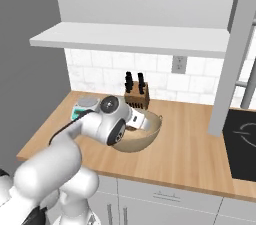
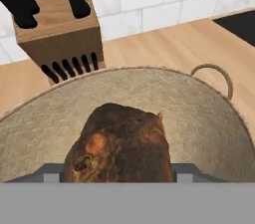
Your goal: Open the cabinet, pick up the bread from the cabinet and place it in the basket. Then move the basket to the dining counter.
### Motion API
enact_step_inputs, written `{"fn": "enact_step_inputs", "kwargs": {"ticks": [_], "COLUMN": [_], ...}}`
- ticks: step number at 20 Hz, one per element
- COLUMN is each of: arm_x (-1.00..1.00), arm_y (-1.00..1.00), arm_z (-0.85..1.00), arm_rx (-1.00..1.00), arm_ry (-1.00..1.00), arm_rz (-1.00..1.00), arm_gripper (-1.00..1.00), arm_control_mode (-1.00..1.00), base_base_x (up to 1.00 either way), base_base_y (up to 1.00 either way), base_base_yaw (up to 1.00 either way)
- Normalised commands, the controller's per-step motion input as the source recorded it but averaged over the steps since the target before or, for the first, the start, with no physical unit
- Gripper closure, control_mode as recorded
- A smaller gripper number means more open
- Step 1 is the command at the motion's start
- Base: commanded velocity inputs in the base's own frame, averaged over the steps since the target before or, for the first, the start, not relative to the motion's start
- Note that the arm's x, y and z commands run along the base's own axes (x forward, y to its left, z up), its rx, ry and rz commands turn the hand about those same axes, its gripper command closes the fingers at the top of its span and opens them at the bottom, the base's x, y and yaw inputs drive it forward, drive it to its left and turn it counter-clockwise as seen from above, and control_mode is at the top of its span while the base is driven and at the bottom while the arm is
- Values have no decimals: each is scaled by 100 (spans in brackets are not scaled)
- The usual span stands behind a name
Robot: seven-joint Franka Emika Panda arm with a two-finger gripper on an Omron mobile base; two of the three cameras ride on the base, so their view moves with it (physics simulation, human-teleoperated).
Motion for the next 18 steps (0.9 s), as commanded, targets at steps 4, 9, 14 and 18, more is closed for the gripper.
{"fn": "enact_step_inputs", "kwargs": {"ticks": [4, 9, 14, 18], "arm_x": [56, 29, 22, 30], "arm_y": [5, 1, 0, 0], "arm_z": [-3, -9, -37, -42], "arm_rx": [3, 5, 6, 5], "arm_ry": [9, 18, 20, 14], "arm_rz": [0, 0, 0, 0], "arm_gripper": [100, 100, 100, 100], "arm_control_mode": [-100, -100, -100, -100], "base_base_x": [0, 0, 0, 0], "base_base_y": [0, 0, 0, 0], "base_base_yaw": [0, 0, 0, 0]}}
